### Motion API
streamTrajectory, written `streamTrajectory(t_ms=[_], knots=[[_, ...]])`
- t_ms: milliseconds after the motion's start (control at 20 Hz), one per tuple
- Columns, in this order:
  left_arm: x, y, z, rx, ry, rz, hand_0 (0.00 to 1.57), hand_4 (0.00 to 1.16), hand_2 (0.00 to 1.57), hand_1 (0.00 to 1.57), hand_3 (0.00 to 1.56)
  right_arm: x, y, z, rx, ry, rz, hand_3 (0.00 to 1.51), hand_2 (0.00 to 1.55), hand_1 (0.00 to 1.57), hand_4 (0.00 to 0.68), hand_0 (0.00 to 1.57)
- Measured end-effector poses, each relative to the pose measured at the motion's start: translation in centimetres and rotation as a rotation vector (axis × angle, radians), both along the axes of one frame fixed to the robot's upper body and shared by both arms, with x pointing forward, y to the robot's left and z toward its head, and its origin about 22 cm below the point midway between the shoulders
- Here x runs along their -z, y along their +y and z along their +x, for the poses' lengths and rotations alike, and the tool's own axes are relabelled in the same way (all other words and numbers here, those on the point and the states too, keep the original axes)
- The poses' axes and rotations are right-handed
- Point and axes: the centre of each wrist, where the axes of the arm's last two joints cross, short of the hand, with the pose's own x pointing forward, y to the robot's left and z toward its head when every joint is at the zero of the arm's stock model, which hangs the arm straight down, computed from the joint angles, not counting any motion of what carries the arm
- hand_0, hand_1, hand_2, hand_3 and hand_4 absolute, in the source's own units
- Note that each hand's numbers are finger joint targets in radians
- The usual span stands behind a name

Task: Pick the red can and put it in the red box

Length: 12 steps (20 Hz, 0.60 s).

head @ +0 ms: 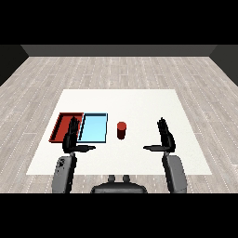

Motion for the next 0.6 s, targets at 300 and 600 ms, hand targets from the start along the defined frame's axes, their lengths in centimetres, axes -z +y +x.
streamTrajectory(t_ms=[300, 600], knots=[[0.6, -0.8, 0.5, -0.017, -0.004, 0.011, 0.00, 0.00, 0.00, 0.00, 0.00, 0.2, 0.8, 0.2, -0.008, -0.010, -0.013, 0.00, 0.00, 0.00, 0.000, 0.00], [0.3, 0.2, 0.1, -0.027, -0.004, 0.011, 0.00, 0.00, 0.00, 0.00, 0.00, -0.3, 1.8, 1.4, -0.027, 0.004, 0.001, 0.00, 0.00, 0.00, 0.000, 0.00]])
